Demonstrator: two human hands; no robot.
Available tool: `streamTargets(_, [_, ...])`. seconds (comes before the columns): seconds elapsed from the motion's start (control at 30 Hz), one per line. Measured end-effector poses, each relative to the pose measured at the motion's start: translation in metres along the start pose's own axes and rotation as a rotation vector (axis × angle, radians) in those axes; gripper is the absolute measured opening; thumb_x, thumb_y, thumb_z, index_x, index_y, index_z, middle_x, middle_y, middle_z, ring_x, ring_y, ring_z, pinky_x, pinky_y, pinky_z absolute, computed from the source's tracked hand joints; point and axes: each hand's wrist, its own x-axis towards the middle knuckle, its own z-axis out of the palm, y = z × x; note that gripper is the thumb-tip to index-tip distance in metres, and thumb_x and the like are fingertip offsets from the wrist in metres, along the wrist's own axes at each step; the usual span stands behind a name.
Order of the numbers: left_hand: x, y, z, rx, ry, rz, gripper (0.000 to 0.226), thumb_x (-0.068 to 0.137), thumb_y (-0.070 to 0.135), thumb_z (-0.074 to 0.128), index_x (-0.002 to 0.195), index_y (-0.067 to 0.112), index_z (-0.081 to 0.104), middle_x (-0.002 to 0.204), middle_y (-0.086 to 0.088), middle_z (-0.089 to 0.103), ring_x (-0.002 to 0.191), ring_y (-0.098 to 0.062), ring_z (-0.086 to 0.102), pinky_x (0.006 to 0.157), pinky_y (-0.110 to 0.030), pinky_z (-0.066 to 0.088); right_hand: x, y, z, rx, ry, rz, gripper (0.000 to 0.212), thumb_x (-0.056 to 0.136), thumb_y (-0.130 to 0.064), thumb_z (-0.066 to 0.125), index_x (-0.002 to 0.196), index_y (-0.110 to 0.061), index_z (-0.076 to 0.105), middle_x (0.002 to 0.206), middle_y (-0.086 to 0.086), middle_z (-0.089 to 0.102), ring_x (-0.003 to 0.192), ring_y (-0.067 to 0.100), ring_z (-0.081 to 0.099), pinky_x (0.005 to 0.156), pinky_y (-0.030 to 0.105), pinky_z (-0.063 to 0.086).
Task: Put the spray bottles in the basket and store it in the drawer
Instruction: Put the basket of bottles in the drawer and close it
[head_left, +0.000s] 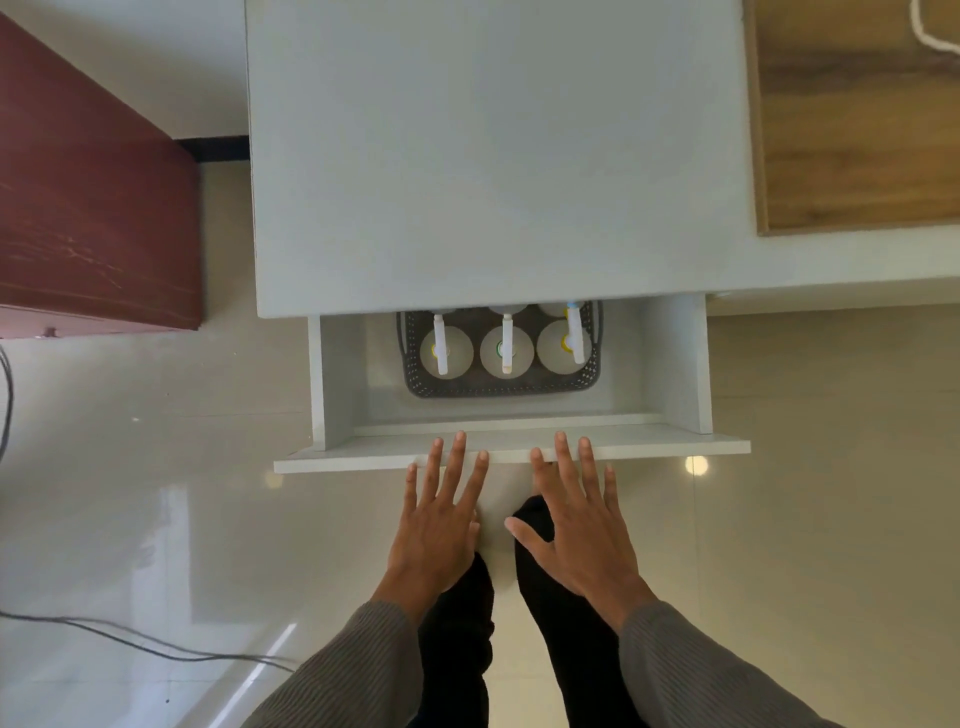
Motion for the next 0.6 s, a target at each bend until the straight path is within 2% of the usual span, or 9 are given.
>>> streamTargets(0.07, [0.006, 0.0, -0.008, -0.003, -0.011, -0.009, 0.085, 0.095, 0.044, 0.048, 0.156, 0.026, -0.009, 0.161, -0.01, -0.024, 0.147, -0.035, -0.023, 0.119, -0.057, -0.001, 0.007, 0.001, -0.006, 0.013, 0.003, -0.018, 0.09, 0.087, -0.081, 0.02, 0.154, -0.032, -0.014, 0.163, 0.006, -0.02, 0.149, 0.028, -0.022, 0.121, 0.054, 0.0])
streamTargets(0.2, [0.018, 0.0, -0.021, -0.033, -0.001, -0.035, 0.096, 0.094, 0.042, 0.051, 0.15, 0.029, -0.027, 0.157, -0.007, -0.037, 0.143, -0.031, -0.034, 0.117, -0.054, -0.011, 0.022, 0.002, -0.018, 0.033, 0.011, -0.032, 0.09, 0.087, -0.079, 0.023, 0.153, -0.033, -0.016, 0.163, 0.005, -0.022, 0.148, 0.027, -0.024, 0.121, 0.055, 0.0])
streamTargets(0.47, [0.049, -0.012, -0.051, -0.044, -0.017, -0.028, 0.095, 0.096, 0.044, 0.047, 0.147, 0.03, -0.032, 0.155, -0.006, -0.039, 0.142, -0.03, -0.035, 0.119, -0.056, -0.004, 0.057, 0.001, -0.045, 0.023, -0.001, -0.031, 0.092, 0.086, -0.079, 0.028, 0.153, -0.034, -0.018, 0.161, 0.003, -0.028, 0.147, 0.028, -0.027, 0.118, 0.056, -0.008])
streamTargets(0.6, [0.07, -0.02, -0.066, -0.074, -0.001, -0.028, 0.095, 0.096, 0.044, 0.047, 0.147, 0.031, -0.031, 0.156, -0.004, -0.039, 0.143, -0.029, -0.035, 0.119, -0.058, -0.003, 0.08, 0.002, -0.06, -0.027, 0.02, -0.023, 0.089, 0.09, -0.069, 0.038, 0.154, -0.033, -0.013, 0.163, 0.007, -0.021, 0.149, 0.032, -0.019, 0.12, 0.058, 0.001])
